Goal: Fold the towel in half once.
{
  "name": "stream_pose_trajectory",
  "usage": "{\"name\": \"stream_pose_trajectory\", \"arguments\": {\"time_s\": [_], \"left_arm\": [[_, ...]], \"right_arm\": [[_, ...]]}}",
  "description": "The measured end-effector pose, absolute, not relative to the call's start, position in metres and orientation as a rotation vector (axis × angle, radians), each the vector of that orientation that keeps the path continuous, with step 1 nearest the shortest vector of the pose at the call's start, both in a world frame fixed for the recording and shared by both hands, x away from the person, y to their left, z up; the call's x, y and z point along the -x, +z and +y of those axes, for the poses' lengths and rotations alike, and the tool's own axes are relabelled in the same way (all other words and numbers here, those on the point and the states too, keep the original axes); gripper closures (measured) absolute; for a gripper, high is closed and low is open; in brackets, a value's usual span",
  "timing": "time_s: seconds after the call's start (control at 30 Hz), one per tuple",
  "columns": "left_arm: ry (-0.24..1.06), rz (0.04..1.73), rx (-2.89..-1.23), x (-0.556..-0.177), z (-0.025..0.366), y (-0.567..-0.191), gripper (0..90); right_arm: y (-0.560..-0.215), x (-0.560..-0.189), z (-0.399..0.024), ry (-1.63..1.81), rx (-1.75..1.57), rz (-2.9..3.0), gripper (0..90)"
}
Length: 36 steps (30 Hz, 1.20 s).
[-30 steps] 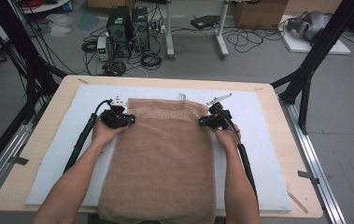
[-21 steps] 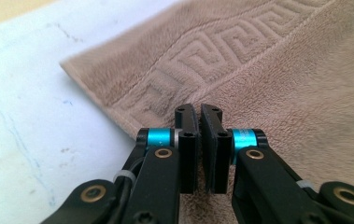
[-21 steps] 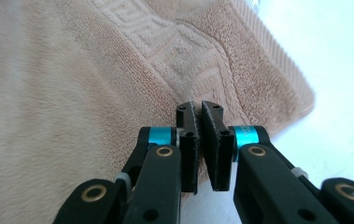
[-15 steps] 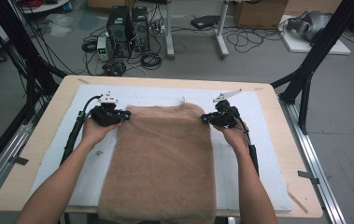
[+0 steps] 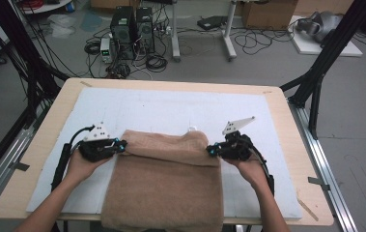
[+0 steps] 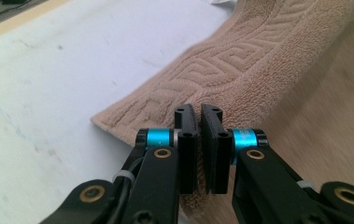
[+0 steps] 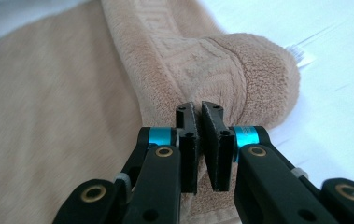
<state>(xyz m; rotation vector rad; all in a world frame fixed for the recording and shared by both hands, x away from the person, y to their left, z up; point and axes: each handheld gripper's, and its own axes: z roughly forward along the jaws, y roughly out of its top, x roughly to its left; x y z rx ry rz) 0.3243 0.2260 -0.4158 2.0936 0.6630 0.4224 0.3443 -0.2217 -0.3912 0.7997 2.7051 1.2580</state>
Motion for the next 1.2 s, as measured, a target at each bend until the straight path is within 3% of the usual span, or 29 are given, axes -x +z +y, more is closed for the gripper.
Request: {"name": "stream_pose_trajectory", "arguments": {"time_s": [0.2, 0.3, 0.43, 0.6, 0.77, 0.93, 1.03, 1.2], "left_arm": [[0.390, 0.650, -2.127, -0.301, 0.228, -0.433, 81.2], [0.373, 0.662, -2.114, -0.305, 0.231, -0.431, 70.4], [0.380, 0.677, -2.081, -0.310, 0.233, -0.421, 60.9], [0.416, 0.704, -2.018, -0.322, 0.236, -0.410, 58.5], [0.438, 0.776, -2.017, -0.342, 0.232, -0.419, 58.8], [0.416, 0.831, -2.085, -0.360, 0.223, -0.435, 57.2], [0.374, 0.849, -2.122, -0.364, 0.220, -0.443, 56.4], [0.363, 0.838, -2.124, -0.363, 0.219, -0.443, 62.7]], "right_arm": [[-0.417, -0.321, -0.219, 1.236, -0.800, 2.752, 83.4], [-0.421, -0.322, -0.222, 1.267, -0.846, 2.758, 73.1], [-0.407, -0.323, -0.229, 1.315, -0.844, 2.698, 67.9], [-0.395, -0.335, -0.236, 1.297, -0.881, 2.612, 64.9], [-0.410, -0.351, -0.232, 1.234, -0.944, 2.606, 62.8], [-0.423, -0.362, -0.221, 1.243, -0.992, 2.618, 50.9], [-0.429, -0.366, -0.216, 1.250, -1.008, 2.641, 52.4], [-0.436, -0.364, -0.199, 1.195, -0.901, 2.707, 69.1]]}}
